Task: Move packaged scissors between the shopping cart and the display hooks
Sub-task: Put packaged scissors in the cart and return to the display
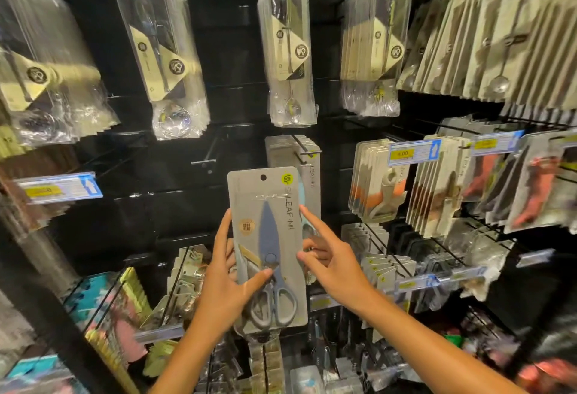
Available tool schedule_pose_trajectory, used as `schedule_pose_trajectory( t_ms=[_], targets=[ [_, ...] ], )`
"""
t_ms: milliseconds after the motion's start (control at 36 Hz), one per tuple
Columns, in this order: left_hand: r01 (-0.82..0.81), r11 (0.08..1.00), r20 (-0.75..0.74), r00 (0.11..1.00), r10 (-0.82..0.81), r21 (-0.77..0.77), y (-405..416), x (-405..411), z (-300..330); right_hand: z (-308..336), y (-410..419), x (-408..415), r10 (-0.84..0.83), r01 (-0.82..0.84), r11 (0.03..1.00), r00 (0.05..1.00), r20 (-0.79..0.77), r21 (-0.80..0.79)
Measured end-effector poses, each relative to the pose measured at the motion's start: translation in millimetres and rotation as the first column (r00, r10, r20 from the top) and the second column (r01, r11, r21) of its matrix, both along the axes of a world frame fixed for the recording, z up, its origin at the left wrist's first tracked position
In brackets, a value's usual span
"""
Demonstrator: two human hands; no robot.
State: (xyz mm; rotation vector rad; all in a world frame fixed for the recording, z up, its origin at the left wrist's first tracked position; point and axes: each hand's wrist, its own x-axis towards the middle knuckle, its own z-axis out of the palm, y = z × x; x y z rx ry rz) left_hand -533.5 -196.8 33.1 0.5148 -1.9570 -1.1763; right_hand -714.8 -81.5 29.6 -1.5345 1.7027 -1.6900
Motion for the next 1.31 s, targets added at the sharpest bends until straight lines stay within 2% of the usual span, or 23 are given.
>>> schedule_pose_trajectory(
  t_ms=[167, 472, 750, 889, 1111, 1306],
  targets=[
    [0.076, 0.997, 0.071, 0.995, -0.073, -0.031, -2, -28, -1, -5, 11, -16, -0.102, 0.102, 0.993, 0.995, 0.005, 0.060],
    [0.140, 0.985, 0.129, 0.984, -0.127, -0.102, 2, -67, 15, -4, 19, -47, -0.227, 0.227, 0.974, 0.974, 0.027, -0.007],
    [0.133, 0.991, 0.168, 0.978, -0.125, -0.032, -10, -79, 7, -6, 8, -61, -0.141, 0.140, 0.989, 0.990, 0.017, 0.042],
    [0.112, 0.993, 0.207, 0.973, -0.104, -0.031, -17, -86, 6, -12, -3, -70, -0.128, 0.130, 0.990, 0.991, -0.039, 0.062],
    [0.121, 0.992, 0.280, 0.954, -0.112, -0.017, -38, -105, 6, -9, -26, -83, -0.007, 0.013, 0.992, 0.999, -0.049, 0.127],
    [0.096, 0.995, 0.263, 0.961, -0.086, -0.024, -55, -127, 14, -7, -53, -97, 0.008, -0.001, 0.990, 0.999, -0.046, 0.140]
  ],
)
